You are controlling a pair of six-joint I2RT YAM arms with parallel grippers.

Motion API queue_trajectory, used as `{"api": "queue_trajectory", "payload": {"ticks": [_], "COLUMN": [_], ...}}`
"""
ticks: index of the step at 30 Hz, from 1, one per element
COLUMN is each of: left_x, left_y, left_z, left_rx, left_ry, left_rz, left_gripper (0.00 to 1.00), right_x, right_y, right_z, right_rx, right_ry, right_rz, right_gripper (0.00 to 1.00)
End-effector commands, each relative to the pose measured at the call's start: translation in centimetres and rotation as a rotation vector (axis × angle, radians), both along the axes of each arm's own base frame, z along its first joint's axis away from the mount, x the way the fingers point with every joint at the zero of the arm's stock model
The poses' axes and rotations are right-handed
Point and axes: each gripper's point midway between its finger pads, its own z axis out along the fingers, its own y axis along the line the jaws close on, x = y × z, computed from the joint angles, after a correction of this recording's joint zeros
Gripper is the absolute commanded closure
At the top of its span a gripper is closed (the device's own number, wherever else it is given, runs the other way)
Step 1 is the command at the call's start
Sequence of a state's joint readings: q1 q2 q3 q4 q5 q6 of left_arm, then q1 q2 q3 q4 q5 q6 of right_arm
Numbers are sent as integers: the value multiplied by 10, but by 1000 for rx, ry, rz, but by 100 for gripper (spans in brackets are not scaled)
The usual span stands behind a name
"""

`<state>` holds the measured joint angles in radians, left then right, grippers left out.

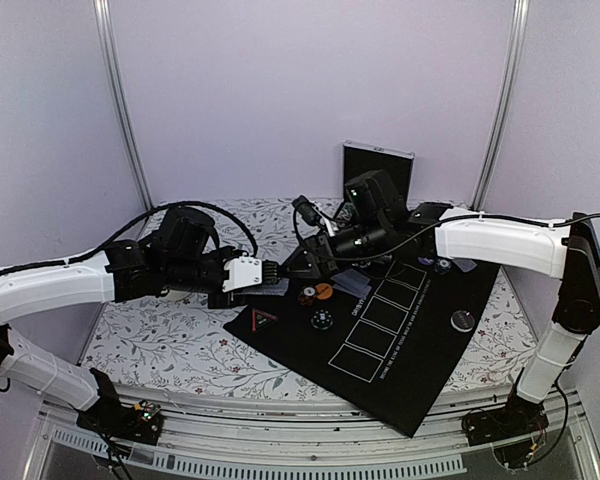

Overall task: Distribute texas hold em gaming equipment
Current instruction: Pick up the poker card from the face-down deck piles.

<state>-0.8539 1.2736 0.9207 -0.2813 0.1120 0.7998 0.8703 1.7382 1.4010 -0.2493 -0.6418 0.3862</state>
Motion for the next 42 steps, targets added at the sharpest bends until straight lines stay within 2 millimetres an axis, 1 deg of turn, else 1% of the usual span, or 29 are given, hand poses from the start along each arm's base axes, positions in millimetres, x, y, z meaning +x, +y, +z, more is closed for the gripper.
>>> {"api": "queue_trajectory", "payload": {"ticks": [1, 3, 6, 9, 13, 16, 25, 29, 32, 36, 42], "left_x": [-4, -4, -4, -5, -5, -5, -5, -5, -5, -5, -5], "left_y": [-6, -6, -5, -5, -5, -5, -5, -5, -5, -5, -5], "left_z": [13, 12, 13, 13, 12, 12, 13, 13, 13, 13, 13], "left_rx": [-39, -38, -39, -40, -38, -38, -38, -40, -39, -39, -38], "left_ry": [-28, -27, -30, -30, -29, -30, -30, -31, -31, -30, -31], "left_rz": [-20, -21, -19, -20, -21, -21, -21, -21, -22, -21, -21], "left_gripper": [51, 51, 51, 51, 51, 51, 51, 51, 51, 51, 51], "right_x": [3, 4, 5, 4, 5, 4, -1, -1, -2, -2, -2], "right_y": [13, 15, 12, 6, -1, -4, -3, -5, -6, -9, -11], "right_z": [13, 7, 1, 2, 3, 7, 22, 22, 26, 31, 37], "right_rx": [49, 35, -4, -25, -56, -59, -30, -42, -40, -39, -38], "right_ry": [-18, -4, -10, -25, -45, -53, -53, -54, -57, -71, -81], "right_rz": [0, -3, -21, -28, -45, -48, -25, -30, -29, -38, -41], "right_gripper": [36, 36, 36, 42, 47, 52, 68, 75, 82, 95, 98]}}
